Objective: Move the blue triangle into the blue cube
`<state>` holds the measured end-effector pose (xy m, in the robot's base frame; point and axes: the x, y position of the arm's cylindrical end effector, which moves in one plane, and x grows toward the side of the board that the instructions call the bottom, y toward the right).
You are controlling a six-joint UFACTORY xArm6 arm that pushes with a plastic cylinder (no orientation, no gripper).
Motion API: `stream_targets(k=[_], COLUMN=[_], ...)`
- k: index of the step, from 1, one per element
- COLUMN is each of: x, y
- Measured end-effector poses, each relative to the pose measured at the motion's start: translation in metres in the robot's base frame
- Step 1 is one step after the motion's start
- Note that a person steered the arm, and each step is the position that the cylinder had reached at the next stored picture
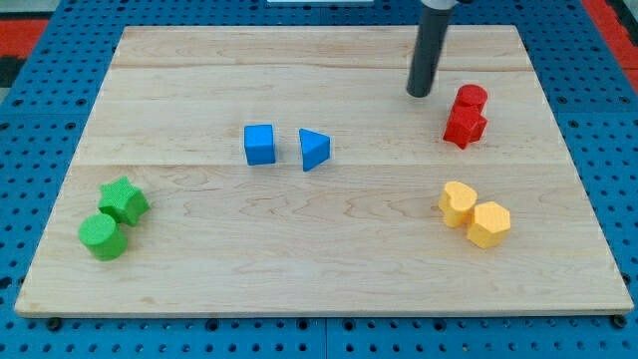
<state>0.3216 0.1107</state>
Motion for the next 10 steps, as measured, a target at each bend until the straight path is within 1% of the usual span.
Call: stream_targets(k=[1,3,4,5,6,7,8,9,10], x=[0.0,0.002,0.033,0.086,0.106,0.114,0.114,0.114,0.114], y=[-0.02,0.002,0.0,-0.012,-0.058,-0.117,-0.152,-0.18,-0.184])
